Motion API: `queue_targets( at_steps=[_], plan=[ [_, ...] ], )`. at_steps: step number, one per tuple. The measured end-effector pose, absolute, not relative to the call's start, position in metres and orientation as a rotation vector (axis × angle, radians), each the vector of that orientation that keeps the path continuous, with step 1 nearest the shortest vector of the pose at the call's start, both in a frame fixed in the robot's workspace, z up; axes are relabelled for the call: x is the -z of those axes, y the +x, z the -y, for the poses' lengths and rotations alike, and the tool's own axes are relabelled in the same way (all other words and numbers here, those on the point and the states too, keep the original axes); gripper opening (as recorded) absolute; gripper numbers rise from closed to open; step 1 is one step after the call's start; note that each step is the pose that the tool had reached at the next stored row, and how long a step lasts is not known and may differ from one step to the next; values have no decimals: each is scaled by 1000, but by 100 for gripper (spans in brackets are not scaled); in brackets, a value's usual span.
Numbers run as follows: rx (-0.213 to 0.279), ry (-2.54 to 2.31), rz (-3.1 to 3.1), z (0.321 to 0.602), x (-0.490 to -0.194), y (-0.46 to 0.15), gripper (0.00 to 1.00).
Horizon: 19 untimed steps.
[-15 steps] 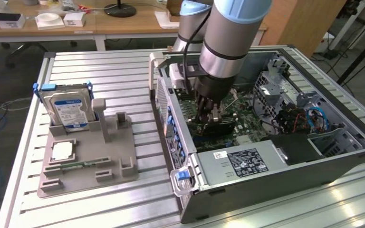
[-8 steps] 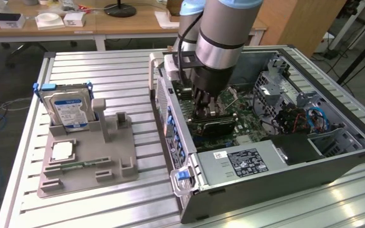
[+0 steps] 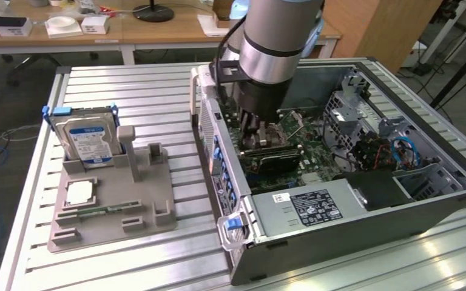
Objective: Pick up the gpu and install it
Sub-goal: 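Press down on the gpu until it lock into place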
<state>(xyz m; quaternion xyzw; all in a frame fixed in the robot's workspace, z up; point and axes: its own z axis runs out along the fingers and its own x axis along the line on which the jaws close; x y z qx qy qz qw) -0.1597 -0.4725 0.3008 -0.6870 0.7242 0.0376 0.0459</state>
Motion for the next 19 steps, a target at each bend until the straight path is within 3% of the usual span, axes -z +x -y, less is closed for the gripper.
queue_targets(
  at_steps=[19],
  plan=[
    [-109, -2094, -2209, 475, -303, -177, 11]
  ],
)
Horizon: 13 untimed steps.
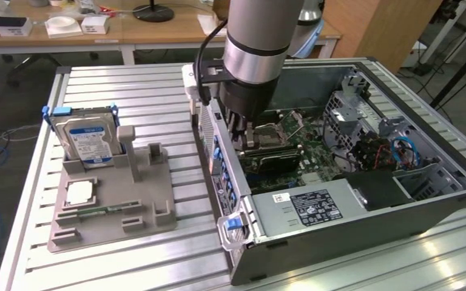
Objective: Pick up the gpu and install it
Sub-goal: 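Press down on the gpu until it lock into place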
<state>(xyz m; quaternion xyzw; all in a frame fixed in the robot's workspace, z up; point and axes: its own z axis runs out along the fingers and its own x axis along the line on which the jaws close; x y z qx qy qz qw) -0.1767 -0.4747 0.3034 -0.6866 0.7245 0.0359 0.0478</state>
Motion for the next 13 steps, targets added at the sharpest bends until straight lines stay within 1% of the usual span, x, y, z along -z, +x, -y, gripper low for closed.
queue_targets(
  at_steps=[13],
  plan=[
    [-111, -2089, -2205, 477, -296, -174, 11]
  ],
)
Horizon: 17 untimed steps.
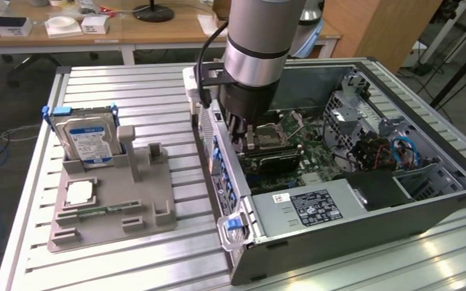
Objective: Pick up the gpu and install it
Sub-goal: 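Press down on the gpu until it lock into place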
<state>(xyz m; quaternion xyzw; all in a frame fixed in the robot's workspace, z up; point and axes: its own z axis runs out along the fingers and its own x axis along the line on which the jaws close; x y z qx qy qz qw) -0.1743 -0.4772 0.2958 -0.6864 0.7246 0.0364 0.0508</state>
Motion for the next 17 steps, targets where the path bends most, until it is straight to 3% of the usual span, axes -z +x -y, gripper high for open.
queue_targets(
  at_steps=[17],
  plan=[
    [-141, -2072, -2197, 477, -302, -126, 11]
  ],
)
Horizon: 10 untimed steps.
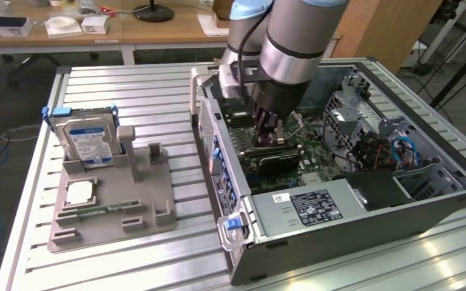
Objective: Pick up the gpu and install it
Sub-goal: 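Press down on the gpu until it lock into place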
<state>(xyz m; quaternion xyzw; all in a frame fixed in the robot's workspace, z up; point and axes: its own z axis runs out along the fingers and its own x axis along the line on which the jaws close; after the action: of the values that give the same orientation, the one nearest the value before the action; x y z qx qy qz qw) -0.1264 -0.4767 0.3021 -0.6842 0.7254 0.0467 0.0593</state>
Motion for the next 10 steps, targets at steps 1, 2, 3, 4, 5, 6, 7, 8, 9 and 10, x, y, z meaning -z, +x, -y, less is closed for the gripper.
queue_targets(
  at_steps=[1, 2, 3, 4, 5, 6, 7, 8, 9, 10],
  plan=[
    [-143, -2071, -2196, 477, -302, -122, 11],
    [-145, -2070, -2195, 477, -302, -117, 11],
    [-147, -2069, -2194, 477, -302, -113, 11],
    [-150, -2068, -2193, 477, -302, -108, 11],
    [-152, -2067, -2191, 477, -302, -104, 11],
    [-154, -2066, -2190, 477, -302, -99, 11],
    [-156, -2065, -2189, 477, -302, -95, 11],
    [-159, -2063, -2188, 477, -302, -90, 11],
    [-161, -2062, -2187, 477, -302, -86, 11],
    [-164, -2061, -2186, 477, -302, -81, 11]
  ],
)
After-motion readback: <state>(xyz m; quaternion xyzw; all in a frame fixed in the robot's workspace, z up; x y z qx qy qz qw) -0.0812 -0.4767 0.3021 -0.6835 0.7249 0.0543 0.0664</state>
